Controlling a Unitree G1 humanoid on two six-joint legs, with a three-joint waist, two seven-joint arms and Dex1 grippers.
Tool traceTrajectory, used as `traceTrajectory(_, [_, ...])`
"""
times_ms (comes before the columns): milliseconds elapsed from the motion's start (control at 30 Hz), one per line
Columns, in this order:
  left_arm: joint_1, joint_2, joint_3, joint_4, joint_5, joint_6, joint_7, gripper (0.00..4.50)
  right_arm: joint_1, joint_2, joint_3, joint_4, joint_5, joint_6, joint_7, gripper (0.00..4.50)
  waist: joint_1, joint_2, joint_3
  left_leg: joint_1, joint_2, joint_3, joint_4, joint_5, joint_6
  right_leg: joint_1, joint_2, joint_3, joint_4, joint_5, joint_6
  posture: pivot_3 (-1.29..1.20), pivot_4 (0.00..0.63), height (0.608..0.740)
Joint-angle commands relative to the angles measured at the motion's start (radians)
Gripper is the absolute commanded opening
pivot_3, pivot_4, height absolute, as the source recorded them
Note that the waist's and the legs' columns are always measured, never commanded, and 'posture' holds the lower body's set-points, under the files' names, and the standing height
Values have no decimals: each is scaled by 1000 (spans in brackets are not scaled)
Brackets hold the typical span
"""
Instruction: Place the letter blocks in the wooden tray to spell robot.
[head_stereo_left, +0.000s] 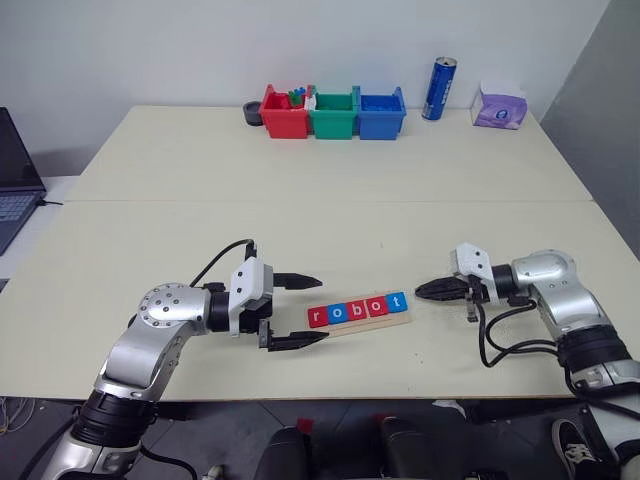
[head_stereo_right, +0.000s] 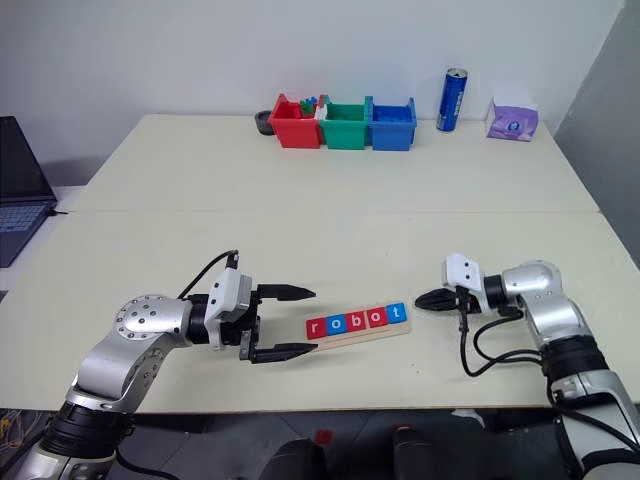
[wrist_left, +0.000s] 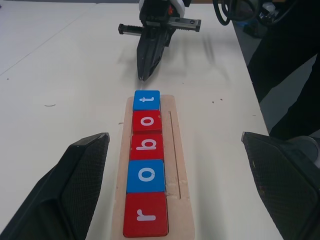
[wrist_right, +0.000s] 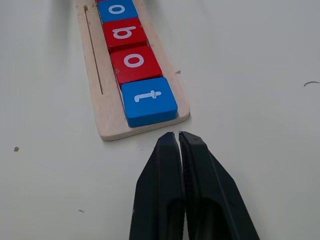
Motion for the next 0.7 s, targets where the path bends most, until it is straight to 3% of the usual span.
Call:
traceTrajectory(33, [-3, 5, 8, -31, -13, -9, -3, 4500, 5, 1, 1, -35, -8, -22, -12, 47, 0, 0, 0, 0, 0, 0, 0, 0, 0, 0, 0, 0, 0, 0, 0, 0, 150, 740])
traceTrajectory(700, [7, 2, 2, -49, -14, -9, -2, 4500, 31, 45, 32, -102, -11, 0, -36, 47, 0, 0, 0, 0, 0, 0, 0, 0, 0, 0, 0, 0, 0, 0, 0, 0, 150, 740])
